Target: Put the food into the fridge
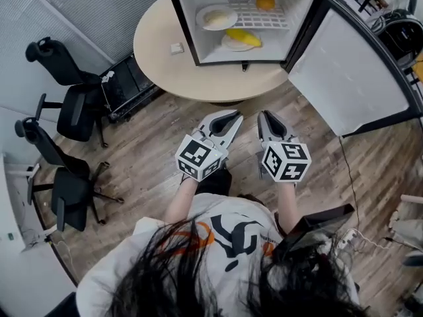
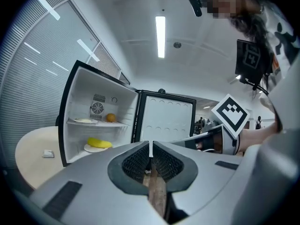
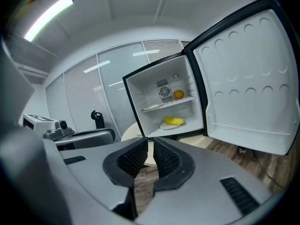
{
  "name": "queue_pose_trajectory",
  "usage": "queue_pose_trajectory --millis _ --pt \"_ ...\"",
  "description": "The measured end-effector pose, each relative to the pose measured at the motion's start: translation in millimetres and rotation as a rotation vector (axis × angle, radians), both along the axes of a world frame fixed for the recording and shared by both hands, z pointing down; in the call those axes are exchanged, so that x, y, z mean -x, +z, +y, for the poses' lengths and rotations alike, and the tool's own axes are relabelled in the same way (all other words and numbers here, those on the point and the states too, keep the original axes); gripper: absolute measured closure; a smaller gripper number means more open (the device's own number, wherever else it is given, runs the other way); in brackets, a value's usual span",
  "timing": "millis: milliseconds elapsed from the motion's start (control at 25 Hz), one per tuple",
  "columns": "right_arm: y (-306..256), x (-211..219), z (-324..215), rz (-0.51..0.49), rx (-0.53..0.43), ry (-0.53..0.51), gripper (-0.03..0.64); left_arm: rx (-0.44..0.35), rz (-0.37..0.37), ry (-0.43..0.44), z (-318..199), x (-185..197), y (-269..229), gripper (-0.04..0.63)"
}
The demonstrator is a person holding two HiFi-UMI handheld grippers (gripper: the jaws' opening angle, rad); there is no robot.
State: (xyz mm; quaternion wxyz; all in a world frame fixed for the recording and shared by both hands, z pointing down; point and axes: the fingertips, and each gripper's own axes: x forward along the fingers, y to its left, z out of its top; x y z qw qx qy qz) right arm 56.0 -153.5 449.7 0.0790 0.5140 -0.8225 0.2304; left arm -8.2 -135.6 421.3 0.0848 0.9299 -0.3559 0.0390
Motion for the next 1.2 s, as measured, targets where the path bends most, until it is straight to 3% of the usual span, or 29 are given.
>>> queue_pose_trajectory --millis 520,1200 --pt "0 -23 89 -0.024 -0.015 -0.084 0.569 -0.021 -0.029 -0.067 93 -30 -2 0.58" --pt "4 -15 170 -0.027 -0.013 -0.153 0.572 -0.033 -0.029 -0.118 181 -26 0 0.58"
